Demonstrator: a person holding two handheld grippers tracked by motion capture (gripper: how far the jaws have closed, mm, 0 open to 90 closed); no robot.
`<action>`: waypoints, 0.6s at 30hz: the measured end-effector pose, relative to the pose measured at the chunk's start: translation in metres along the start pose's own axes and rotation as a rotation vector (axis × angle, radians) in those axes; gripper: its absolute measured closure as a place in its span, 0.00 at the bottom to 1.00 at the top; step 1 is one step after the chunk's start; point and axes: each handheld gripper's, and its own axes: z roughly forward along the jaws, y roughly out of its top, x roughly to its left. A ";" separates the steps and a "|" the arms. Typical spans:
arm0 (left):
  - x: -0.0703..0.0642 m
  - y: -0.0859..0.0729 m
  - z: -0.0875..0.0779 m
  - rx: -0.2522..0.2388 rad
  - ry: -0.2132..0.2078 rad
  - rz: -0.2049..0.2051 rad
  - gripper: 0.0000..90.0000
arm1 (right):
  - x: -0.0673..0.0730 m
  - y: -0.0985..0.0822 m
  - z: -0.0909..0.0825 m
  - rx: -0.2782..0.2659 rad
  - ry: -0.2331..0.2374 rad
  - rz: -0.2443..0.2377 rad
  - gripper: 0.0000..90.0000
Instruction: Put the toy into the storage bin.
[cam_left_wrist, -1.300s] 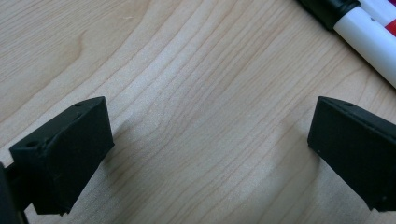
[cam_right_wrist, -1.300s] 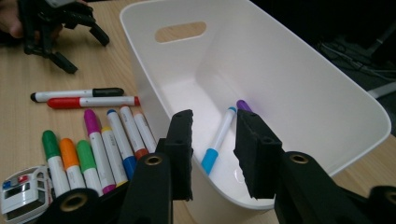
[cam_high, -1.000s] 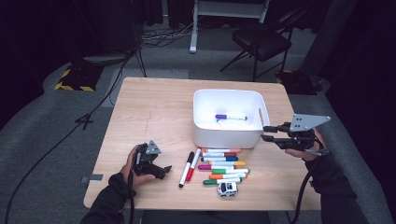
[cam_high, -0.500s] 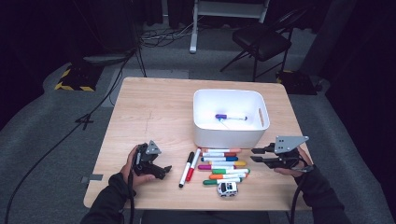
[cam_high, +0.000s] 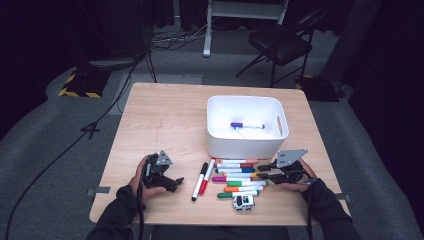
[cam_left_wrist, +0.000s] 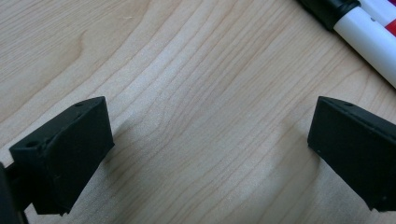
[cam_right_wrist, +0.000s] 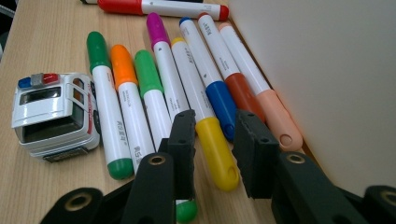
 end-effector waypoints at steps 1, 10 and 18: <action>0.000 0.000 0.000 0.000 -0.002 -0.001 0.00 | -0.001 0.000 0.001 -0.006 0.005 -0.001 0.77; 0.000 0.000 0.000 0.000 -0.002 -0.001 0.00 | -0.003 -0.004 0.013 0.033 0.017 0.000 0.76; 0.000 0.000 0.000 0.000 -0.002 -0.002 0.00 | -0.005 -0.009 0.021 0.044 0.010 0.020 0.76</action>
